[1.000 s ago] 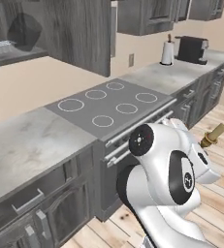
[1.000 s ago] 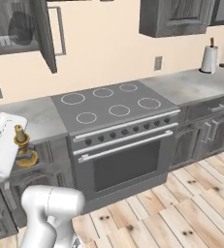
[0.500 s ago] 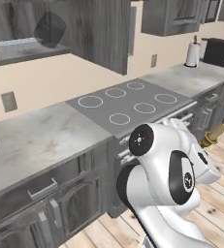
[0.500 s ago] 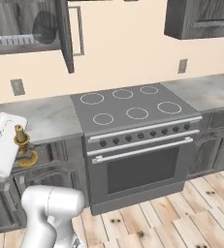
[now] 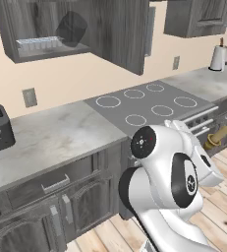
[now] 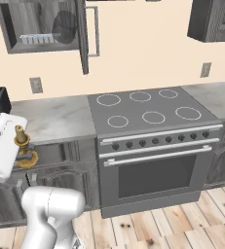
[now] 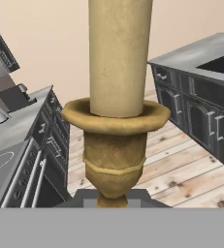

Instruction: Pick the candle and jar from the dining table and place them in the open cabinet. Close the cabinet after placing the objects.

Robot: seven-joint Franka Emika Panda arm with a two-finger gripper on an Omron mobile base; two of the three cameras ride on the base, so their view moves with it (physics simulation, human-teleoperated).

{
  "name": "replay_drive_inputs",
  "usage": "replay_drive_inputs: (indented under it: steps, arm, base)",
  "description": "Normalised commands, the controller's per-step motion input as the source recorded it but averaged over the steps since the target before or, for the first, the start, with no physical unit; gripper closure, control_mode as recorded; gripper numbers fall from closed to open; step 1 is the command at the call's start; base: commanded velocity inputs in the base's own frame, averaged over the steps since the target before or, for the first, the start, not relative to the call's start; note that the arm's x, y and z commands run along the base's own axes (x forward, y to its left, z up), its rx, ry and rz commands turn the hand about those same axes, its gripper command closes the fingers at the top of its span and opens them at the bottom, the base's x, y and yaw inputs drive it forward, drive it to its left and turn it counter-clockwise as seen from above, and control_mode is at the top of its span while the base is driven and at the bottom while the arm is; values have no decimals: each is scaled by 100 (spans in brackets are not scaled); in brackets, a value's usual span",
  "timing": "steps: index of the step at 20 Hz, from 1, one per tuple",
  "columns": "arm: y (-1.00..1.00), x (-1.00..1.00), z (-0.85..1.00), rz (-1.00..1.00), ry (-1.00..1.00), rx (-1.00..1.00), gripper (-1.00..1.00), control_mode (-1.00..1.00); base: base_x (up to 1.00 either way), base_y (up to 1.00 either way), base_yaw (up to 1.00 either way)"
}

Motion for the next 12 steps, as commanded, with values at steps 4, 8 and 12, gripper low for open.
replay_drive_inputs:
  steps: [4, 8, 12]
  arm:
    - [0, 0, 0, 0, 0, 0, 100, 100]
    - [0, 0, 0, 0, 0, 0, 100, 100]
    - [0, 0, 0, 0, 0, 0, 100, 100]
  base:
    - [35, 0, 24]
    - [34, 0, 21]
    - [40, 0, 16]
